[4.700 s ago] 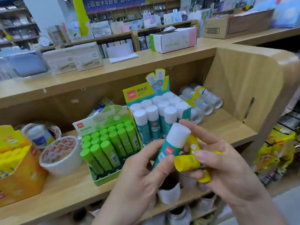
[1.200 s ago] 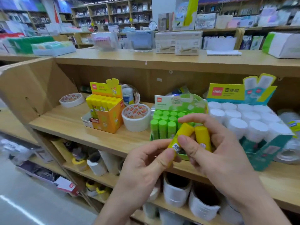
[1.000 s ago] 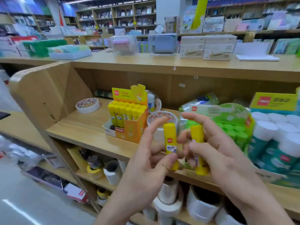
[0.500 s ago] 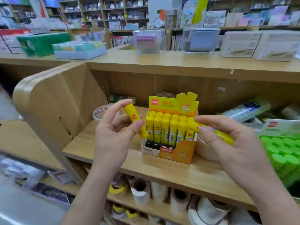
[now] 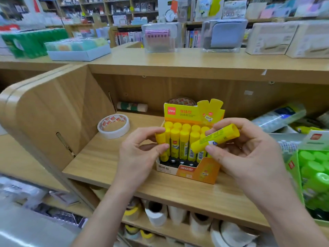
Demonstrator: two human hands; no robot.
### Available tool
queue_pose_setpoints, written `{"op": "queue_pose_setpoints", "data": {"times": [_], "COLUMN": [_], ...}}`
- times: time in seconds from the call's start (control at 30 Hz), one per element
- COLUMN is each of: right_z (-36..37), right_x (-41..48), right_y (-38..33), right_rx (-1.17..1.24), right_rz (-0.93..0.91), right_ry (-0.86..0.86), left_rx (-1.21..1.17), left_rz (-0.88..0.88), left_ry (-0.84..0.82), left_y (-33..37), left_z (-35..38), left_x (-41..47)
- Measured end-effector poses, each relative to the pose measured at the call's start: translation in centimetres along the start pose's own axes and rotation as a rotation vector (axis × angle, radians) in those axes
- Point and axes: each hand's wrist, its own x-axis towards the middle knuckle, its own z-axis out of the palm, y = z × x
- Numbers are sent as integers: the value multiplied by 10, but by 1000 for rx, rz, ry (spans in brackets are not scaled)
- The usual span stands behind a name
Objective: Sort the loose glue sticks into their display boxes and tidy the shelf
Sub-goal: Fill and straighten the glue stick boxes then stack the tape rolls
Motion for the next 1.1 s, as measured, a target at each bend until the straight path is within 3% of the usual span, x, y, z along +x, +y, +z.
{"op": "queue_pose_setpoints", "data": {"times": [0.17,0.37,0.57,0.9,1.1], "right_z": [3,4,4,0,-3], "right_x": [2,5,5,-2,-5], "right_y": [2,4,0,-8,-10], "right_rx": [-2,-44,-75,35,-74], "right_rz": [19,12,2,14,-10], "right_ry": [-15,-50,-62,-69,-7], "left_rx": [157,552,454,440,387], "left_rz": [181,486,374,338,216], "left_ry": [-16,3,-19,14,-58], "left_y": [-6,-16,-16,-15,-16], "left_z": [-1,-3,-5,2,-2], "left_x": [3,9,2,-5,-9]}}
